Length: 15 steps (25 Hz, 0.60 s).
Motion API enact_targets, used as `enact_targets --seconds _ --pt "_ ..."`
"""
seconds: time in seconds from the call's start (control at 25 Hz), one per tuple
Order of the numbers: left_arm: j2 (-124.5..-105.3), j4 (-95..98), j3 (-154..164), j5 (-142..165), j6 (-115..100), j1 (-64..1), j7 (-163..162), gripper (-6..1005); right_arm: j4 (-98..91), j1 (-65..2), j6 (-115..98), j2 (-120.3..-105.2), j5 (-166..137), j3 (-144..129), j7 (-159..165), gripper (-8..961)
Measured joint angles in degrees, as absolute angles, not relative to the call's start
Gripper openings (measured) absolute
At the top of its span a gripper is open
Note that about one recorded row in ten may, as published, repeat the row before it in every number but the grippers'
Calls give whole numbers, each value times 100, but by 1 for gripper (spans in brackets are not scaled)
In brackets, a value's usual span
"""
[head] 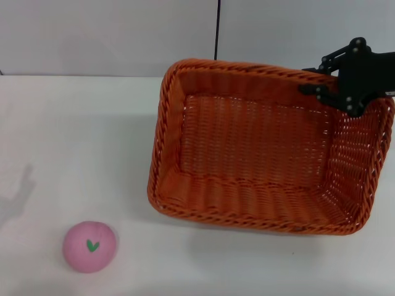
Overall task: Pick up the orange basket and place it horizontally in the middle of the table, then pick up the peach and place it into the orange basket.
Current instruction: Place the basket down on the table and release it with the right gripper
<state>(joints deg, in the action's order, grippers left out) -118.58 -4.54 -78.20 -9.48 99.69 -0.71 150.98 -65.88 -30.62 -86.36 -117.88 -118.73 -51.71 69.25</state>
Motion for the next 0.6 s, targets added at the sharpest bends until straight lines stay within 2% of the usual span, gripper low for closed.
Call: enact_targets --seconds 0.16,0.6 --pt "-11871 -452 -7765 -949 10083 25 15071 817 -6249 -3209 -8752 -11692 -11877 -5219 6789 164" --pt "-11906 -514 -7394 -949 10056 -14 15044 817 -5888 -3377 -8970 -11596 -12180 -5303 6526 166"
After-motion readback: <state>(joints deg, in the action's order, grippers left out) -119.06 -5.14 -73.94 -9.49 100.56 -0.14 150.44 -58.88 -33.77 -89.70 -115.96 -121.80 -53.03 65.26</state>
